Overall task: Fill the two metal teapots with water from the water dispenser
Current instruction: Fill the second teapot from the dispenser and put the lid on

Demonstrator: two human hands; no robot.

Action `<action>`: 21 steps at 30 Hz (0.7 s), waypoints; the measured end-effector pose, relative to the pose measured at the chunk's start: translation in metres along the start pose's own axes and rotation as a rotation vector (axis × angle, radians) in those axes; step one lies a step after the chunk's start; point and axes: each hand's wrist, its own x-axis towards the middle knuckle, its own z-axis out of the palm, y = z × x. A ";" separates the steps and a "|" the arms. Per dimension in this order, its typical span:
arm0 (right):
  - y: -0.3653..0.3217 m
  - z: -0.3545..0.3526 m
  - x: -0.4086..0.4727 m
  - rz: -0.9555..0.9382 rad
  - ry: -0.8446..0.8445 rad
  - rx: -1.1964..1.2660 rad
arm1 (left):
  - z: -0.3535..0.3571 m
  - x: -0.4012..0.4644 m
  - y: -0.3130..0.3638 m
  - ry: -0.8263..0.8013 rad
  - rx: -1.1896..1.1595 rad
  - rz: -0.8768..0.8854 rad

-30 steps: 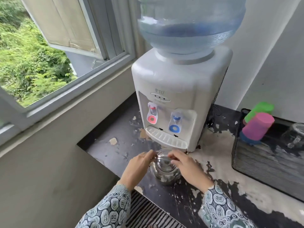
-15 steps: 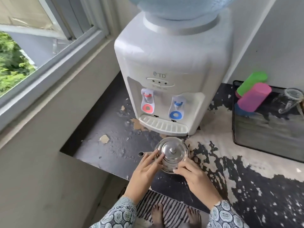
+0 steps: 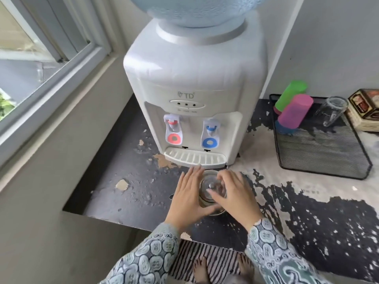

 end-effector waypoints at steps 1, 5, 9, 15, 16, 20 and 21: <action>-0.001 0.000 0.007 0.021 -0.115 -0.104 | 0.003 0.007 0.001 -0.048 0.024 -0.005; -0.002 0.008 0.024 -0.022 -0.234 -0.278 | 0.009 0.017 0.000 -0.072 -0.039 0.002; -0.002 0.015 0.027 -0.130 -0.058 -0.299 | 0.011 0.014 -0.001 -0.025 -0.074 0.017; 0.002 0.024 0.025 -0.141 0.086 -0.244 | 0.013 0.015 -0.002 -0.030 -0.063 0.000; 0.004 0.025 0.025 -0.139 0.105 -0.214 | 0.013 0.015 -0.002 -0.035 -0.079 -0.010; 0.007 0.030 0.026 -0.148 0.145 -0.111 | 0.010 0.015 0.000 -0.051 -0.134 -0.026; 0.008 0.030 0.026 -0.137 0.162 -0.054 | 0.010 0.015 0.000 -0.057 -0.135 -0.026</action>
